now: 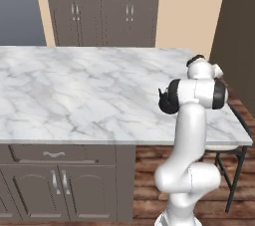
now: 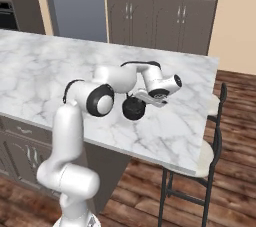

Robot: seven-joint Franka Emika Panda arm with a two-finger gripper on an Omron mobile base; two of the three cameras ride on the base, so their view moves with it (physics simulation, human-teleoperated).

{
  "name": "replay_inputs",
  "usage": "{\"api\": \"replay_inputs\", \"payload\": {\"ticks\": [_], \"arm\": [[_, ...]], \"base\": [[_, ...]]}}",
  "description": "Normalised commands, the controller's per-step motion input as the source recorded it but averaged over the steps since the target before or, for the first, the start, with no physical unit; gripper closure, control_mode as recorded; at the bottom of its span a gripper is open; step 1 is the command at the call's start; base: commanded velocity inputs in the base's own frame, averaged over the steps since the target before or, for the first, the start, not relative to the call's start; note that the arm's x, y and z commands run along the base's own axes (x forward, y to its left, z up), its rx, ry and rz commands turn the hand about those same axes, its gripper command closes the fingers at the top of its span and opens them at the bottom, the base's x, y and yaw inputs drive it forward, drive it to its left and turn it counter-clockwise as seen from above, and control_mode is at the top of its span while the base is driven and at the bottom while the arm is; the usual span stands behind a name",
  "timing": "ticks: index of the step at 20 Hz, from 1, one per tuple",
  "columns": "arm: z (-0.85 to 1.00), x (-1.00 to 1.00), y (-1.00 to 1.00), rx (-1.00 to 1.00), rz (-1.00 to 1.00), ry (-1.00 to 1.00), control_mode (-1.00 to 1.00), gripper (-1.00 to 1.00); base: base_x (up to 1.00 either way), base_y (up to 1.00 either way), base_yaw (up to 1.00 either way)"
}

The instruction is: The kettle is done boiling. Turn off the stove, then wait for 300 timesteps before moving the kettle to the dining table.

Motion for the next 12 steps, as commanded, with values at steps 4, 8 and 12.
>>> {"api": "replay_inputs", "payload": {"ticks": [4, 8, 12], "arm": [[-0.20, 0.50, -0.13, 0.02, 0.08, 0.00, -1.00, 1.00], [-0.27, 0.47, -0.01, 0.02, 0.08, 0.00, -1.00, 1.00], [-0.27, 0.40, 0.00, 0.03, 0.08, 0.02, -1.00, 1.00]], "base": [[0.00, 0.00, 0.00], [0.00, 0.00, 0.00], [0.00, 0.00, 0.00]]}}
